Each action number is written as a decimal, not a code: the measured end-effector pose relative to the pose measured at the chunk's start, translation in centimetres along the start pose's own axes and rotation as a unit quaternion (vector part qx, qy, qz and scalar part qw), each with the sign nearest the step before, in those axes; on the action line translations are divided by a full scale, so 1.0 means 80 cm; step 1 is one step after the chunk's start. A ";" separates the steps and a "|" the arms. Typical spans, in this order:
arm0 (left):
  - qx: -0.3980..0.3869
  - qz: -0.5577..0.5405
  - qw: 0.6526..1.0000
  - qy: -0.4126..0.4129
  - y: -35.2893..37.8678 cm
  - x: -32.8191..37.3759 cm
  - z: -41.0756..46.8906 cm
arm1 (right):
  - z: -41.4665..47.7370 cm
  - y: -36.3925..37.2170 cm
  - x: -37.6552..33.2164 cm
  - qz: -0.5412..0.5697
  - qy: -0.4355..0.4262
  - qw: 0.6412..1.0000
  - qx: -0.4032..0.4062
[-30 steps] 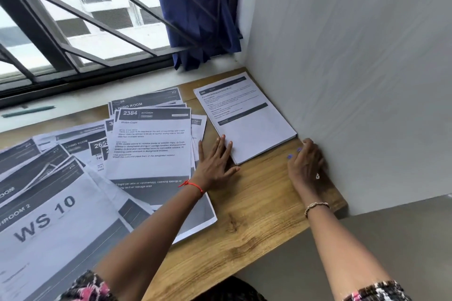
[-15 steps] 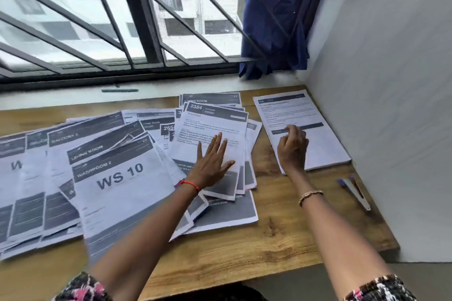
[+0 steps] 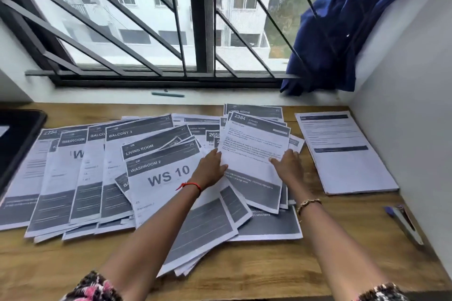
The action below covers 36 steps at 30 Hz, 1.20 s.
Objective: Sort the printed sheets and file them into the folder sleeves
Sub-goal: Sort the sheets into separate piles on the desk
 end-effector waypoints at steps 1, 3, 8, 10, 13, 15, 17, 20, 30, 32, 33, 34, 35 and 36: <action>0.000 0.000 1.000 -0.003 -0.001 -0.002 0.003 | 0.000 0.002 0.001 0.002 0.015 1.000 -0.001; -0.005 0.004 1.000 -0.010 0.000 -0.008 0.010 | 0.001 0.004 0.002 0.004 0.044 0.999 -0.005; 0.006 -0.014 1.000 -0.001 -0.005 -0.009 0.021 | 0.005 0.005 0.008 0.003 0.091 0.996 -0.011; 0.012 -0.043 0.999 -0.001 -0.009 -0.008 0.024 | 0.006 0.004 0.012 0.017 0.103 0.995 0.003; 0.034 -0.076 0.997 0.003 -0.015 -0.008 0.031 | 0.007 -0.002 0.017 0.040 0.100 0.993 0.048; 0.045 -0.092 0.995 0.003 -0.020 -0.005 0.031 | 0.008 -0.008 0.019 0.056 0.086 0.991 0.084; 0.048 -0.107 0.993 0.001 -0.022 -0.002 0.033 | 0.009 -0.015 0.019 0.099 0.071 0.986 0.118; 0.044 -0.138 0.989 -0.002 -0.023 0.000 0.035 | 0.009 -0.030 0.013 0.117 0.048 0.980 0.151; 0.040 -0.180 0.983 -0.026 -0.016 -0.003 0.046 | -0.012 -0.086 0.061 0.223 0.236 0.894 0.310; 0.036 -0.183 0.982 -0.035 -0.013 -0.003 0.050 | -0.007 -0.078 0.071 0.257 0.241 0.890 0.290; 0.037 -0.187 0.981 -0.040 -0.013 -0.002 0.052 | -0.005 -0.072 0.074 0.269 0.239 0.892 0.275; 0.042 -0.189 0.980 -0.043 -0.013 -0.001 0.054 | -0.004 -0.066 0.075 0.276 0.238 0.894 0.261; 0.045 -0.189 0.980 -0.047 -0.013 0.000 0.055 | -0.004 -0.060 0.076 0.281 0.236 0.897 0.248; 0.050 -0.187 0.980 -0.049 -0.013 0.001 0.057 | -0.004 -0.053 0.076 0.282 0.232 0.902 0.232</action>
Point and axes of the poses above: each hand's wrist, its own z-axis towards the middle knuckle, its own y-axis out of the palm, x = y × z, the point moved 9 cm from there along z, towards the middle knuckle, and after that the axes turned 14 degrees about -y, right-handed, at the moved point
